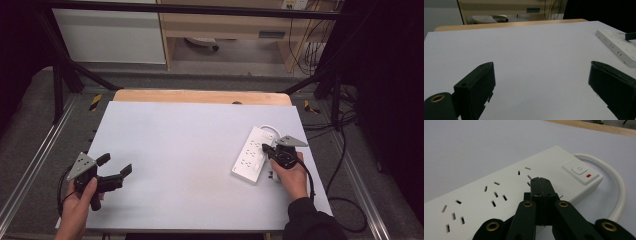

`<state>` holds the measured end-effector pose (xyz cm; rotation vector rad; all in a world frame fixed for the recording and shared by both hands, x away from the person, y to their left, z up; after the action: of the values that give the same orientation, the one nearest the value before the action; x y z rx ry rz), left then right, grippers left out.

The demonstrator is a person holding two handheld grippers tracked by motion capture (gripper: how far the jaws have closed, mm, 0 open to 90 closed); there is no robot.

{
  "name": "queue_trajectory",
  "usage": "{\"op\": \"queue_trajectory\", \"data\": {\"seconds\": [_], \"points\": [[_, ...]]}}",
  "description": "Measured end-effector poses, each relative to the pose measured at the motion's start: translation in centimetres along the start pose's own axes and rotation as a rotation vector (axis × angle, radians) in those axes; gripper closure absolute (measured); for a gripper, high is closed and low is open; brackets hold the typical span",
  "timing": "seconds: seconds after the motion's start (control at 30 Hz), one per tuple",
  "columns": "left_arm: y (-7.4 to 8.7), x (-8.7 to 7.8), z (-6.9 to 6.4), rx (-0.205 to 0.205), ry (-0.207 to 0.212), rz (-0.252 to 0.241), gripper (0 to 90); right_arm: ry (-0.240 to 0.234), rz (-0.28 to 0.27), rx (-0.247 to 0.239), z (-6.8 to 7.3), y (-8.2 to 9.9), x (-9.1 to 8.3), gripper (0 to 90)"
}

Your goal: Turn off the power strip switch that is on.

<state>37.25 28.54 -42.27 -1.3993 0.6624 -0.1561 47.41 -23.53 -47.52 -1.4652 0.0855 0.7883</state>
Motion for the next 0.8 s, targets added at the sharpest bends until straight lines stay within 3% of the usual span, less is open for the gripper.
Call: {"op": "queue_trajectory", "data": {"seconds": [0.13,0.8], "points": [[0.02,0.01,-0.01,-0.001,0.001,0.002,7.0,-0.021,0.014,-0.015,0.48,0.18,0.2,90.0],[-0.03,-0.01,-0.03,0.002,0.003,-0.003,7.0,-0.011,0.004,-0.014,0.39,0.09,0.35,90.0]]}}
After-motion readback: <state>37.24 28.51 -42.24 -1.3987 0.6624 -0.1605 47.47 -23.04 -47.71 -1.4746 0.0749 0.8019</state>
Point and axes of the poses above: each handheld gripper's, and its own axes: x roughly forward along the jaws, y roughly out of its underside, z roughly to its left, the point moved 5 cm from there along x, roughly forward along the jaws, and after that the axes turned 8 degrees about x, right-handed, at the moved point
